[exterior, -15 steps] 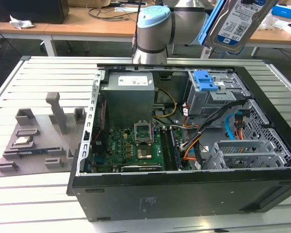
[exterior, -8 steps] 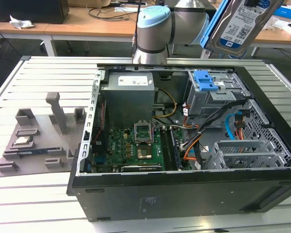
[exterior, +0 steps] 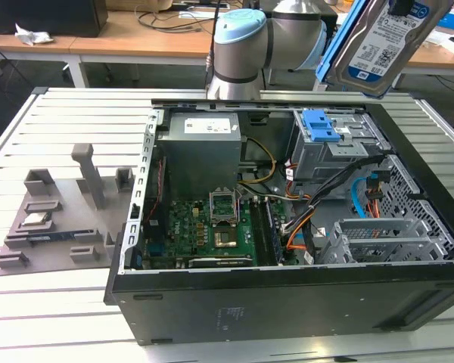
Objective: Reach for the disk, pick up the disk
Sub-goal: 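Pick up the disk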
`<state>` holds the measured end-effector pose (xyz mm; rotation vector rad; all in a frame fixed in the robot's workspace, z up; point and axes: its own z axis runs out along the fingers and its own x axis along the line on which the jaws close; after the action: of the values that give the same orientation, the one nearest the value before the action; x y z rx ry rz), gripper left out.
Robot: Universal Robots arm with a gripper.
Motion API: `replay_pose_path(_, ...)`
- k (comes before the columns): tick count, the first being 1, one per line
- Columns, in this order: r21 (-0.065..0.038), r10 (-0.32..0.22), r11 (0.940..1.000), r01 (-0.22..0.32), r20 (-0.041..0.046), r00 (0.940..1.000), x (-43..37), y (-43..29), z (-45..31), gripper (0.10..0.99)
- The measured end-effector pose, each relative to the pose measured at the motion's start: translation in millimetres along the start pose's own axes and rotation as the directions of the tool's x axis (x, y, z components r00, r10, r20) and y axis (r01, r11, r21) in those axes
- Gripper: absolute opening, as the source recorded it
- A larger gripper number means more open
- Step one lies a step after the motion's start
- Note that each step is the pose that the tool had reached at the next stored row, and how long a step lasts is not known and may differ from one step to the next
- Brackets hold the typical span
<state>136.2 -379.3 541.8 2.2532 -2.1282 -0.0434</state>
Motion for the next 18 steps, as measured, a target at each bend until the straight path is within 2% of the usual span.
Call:
replay_pose_path(8, 0.000, 0.000, 1.0000, 0.000, 0.0000, 1.0000, 20.8, 1.2, 0.3, 0.365)
replay_pose_path(18, 0.000, 0.000, 1.0000, 0.000, 0.0000, 1.0000, 38.4, 2.2, 0.6, 0.365)
